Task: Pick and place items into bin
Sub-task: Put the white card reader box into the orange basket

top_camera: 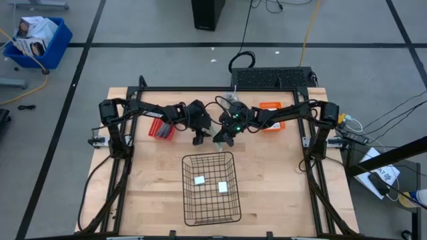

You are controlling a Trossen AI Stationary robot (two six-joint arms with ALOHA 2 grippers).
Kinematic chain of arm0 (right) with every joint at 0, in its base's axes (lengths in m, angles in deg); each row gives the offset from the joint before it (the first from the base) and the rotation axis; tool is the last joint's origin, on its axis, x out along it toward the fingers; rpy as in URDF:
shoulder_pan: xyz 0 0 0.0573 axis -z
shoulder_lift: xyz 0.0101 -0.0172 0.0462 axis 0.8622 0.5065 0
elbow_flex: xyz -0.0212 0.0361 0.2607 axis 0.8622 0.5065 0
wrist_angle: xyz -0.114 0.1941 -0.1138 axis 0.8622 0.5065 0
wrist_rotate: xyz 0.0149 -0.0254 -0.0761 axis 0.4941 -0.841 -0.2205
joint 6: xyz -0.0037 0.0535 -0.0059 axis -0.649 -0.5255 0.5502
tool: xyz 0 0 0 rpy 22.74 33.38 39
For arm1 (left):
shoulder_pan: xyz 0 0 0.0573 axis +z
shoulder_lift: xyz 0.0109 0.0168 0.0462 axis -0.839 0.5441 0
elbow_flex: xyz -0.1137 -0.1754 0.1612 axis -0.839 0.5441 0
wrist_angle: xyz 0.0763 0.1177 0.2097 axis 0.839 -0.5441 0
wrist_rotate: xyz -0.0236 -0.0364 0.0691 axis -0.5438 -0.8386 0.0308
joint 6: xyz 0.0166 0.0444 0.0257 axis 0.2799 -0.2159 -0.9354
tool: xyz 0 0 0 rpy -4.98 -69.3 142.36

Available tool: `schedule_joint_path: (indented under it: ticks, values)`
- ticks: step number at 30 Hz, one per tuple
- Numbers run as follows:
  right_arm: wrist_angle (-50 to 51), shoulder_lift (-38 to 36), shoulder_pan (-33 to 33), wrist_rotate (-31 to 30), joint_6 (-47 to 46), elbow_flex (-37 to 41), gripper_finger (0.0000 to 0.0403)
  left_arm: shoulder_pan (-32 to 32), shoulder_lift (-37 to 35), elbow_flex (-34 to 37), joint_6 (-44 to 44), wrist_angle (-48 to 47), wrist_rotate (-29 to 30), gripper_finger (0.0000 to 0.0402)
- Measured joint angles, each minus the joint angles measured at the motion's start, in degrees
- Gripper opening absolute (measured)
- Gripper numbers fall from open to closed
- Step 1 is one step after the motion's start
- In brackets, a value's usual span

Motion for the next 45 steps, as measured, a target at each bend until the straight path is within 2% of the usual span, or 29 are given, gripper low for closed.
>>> schedule_joint_path:
  ticks: [7,13,21,24,28,33,42,45]
  values:
    - [0.8,0.0,0.0,2.2,0.6,0.0,0.0098,-0.1,0.0,0.0,-1.4,2.6,-3.8,0.0147]
    - [4.6,0.0,0.0,2.7,2.5,0.0,0.0098,-0.2,0.0,0.0,-1.9,0.3,-5.9,0.0128]
    - [6.1,0.0,0.0,2.8,3.1,0.0,0.0098,-0.2,-0.1,-0.1,-2.9,-6.7,-6.5,0.0101]
    - [6.5,0.0,0.0,3.0,3.5,0.0,0.0098,0.3,-0.2,-0.1,-3.0,-6.6,-4.7,0.0099]
    - [6.6,0.1,0.0,4.0,3.9,0.0,0.0098,0.8,-0.2,-0.1,-4.1,-5.1,-5.4,0.0113]
    - [6.7,0.1,0.0,4.1,4.1,0.0,0.0098,0.2,-0.1,-0.1,-0.2,-3.7,-1.7,0.0141]
    - [6.9,0.0,0.0,5.7,4.8,0.0,0.0098,-0.8,-0.1,-0.1,-2.4,-1.6,-1.3,0.0187]
    - [6.9,0.0,0.0,5.6,4.8,0.0,0.0098,-0.9,-0.1,-0.1,1.3,-1.1,-0.3,0.0195]
